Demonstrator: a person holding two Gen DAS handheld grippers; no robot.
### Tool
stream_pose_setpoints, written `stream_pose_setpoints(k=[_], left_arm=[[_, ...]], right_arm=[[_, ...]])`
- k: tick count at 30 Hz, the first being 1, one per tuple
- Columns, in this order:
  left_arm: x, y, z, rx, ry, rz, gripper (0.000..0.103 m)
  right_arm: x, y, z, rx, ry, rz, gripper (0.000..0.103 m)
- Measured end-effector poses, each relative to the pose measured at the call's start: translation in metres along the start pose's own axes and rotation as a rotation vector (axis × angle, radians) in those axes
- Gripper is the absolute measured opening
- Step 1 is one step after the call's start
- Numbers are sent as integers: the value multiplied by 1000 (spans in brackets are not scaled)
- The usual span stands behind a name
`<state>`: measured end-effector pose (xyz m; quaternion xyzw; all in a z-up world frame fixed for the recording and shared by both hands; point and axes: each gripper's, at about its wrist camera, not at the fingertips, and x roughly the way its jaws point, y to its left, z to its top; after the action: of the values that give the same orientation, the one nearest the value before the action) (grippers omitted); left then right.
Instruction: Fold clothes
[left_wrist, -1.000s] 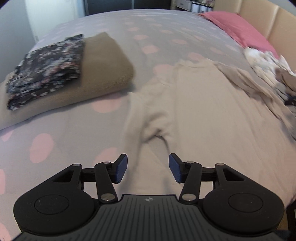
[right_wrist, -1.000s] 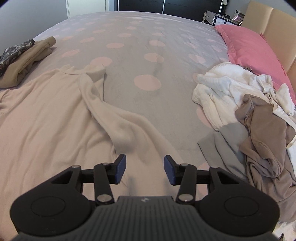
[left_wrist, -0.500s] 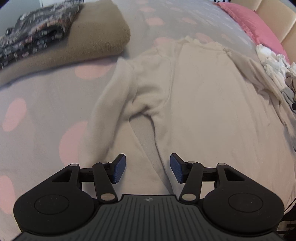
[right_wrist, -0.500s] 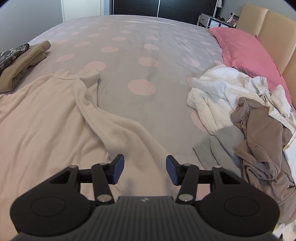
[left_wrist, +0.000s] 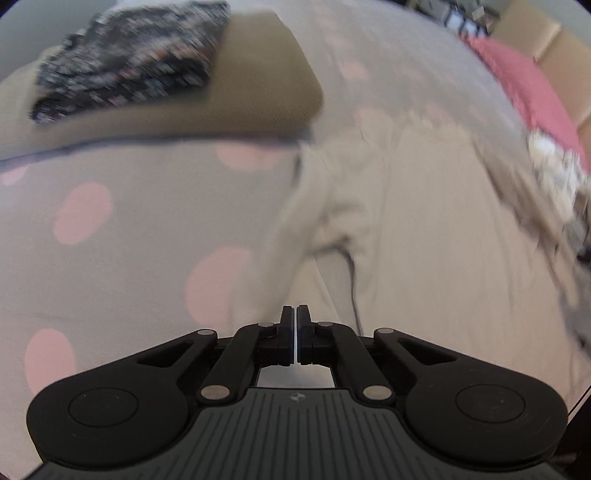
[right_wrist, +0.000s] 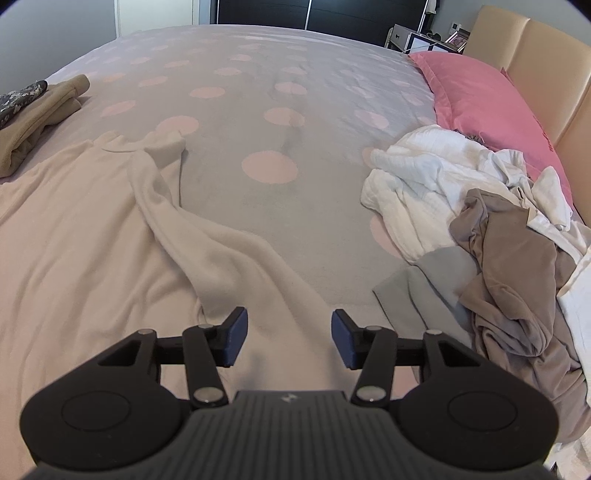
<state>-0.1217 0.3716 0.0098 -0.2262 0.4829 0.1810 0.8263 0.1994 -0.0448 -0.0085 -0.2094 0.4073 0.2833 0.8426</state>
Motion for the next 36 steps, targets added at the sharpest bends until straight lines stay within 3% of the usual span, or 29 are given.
stream_pose_setpoints(k=[4,7,13,21,25,30,32,36], left_arm=[[-31,31,11,-88,-93,-3,0],[-35,40,18,-140,-114,-24,0],[-14,11,6,-40,-54,-27,0],[-3,-9,-3,52,-63,7,0],[14,-25,-11,102,-2,-15,0],[38,-46,-24,141,71,-23,0],[44,-52,-27,148,86,-15,7],[49,-56,-30,143,72,34,8]], right_arm=[[2,1,1,2,6,-9,54],[4,1,1,2,13,-14,54],[10,4,2,-6,28,-31,54],[14,4,2,-7,37,-35,55],[13,2,3,31,34,3,55],[10,3,4,57,24,42,46],[10,4,2,59,9,35,45],[8,-4,1,101,-40,49,44]])
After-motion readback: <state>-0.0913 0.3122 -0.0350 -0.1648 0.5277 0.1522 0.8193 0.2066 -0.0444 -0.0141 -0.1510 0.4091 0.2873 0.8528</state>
